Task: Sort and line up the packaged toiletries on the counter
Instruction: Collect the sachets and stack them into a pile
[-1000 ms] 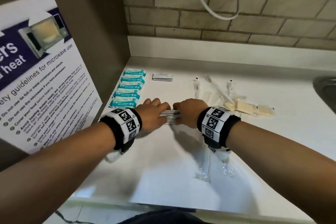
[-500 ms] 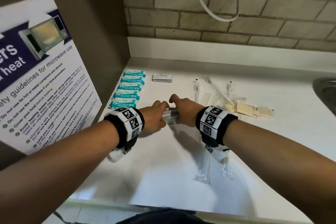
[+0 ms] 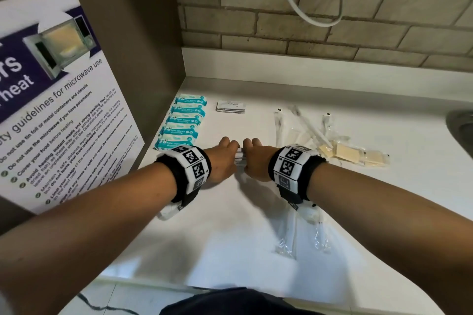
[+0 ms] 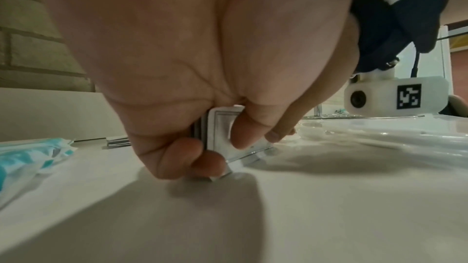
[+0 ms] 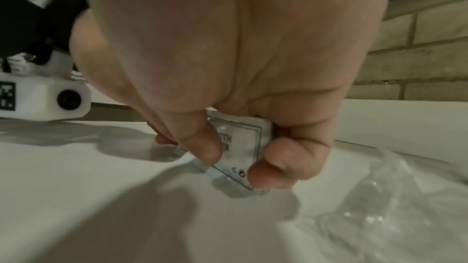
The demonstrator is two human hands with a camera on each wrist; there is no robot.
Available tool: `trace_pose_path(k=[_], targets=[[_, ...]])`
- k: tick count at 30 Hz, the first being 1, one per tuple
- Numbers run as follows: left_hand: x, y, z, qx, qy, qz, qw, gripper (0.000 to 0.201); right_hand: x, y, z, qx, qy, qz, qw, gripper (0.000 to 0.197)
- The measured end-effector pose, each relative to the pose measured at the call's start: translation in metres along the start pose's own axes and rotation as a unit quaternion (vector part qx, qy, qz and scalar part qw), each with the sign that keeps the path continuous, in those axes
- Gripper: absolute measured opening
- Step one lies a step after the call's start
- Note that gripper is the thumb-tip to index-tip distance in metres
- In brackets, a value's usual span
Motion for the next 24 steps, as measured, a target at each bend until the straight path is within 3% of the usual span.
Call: trace_pose_path(k=[5, 8, 13, 24], targets=[[0.004, -0.003, -0.012, -0.007, 0.062, -0.001, 0.998, 0.045, 0.009, 0.002, 0.005, 0.052, -0.011, -0.027, 0.998, 0.034], [0.015, -0.002, -0.028, -0.004, 0.138, 0.031, 0.99, 0.052, 0.019, 0.003, 0.016, 0.067, -0.028, 0.006, 0.997, 0.023], [0.024, -0.004, -0.04, -0.002, 0.133, 0.084, 0.988, 0.021, 0.032, 0.007, 0.021, 0.064, 0.02, 0.044, 0.997, 0.026], [0.023, -0.01, -0.026, -0.024, 0.08, 0.103, 0.991, 0.008, 0.029, -0.001, 0.018, 0.065, 0.035, 0.046, 0.996, 0.013]])
Point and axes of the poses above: each hand's wrist, its own y-axis away from the middle knuckle, its own x-axis out of the back of the hand, z = x × y, the point moved 7 cm from there along -y, towards the middle knuckle, and after that the axes turned 11 degrees about x, right-handed, at the moved point
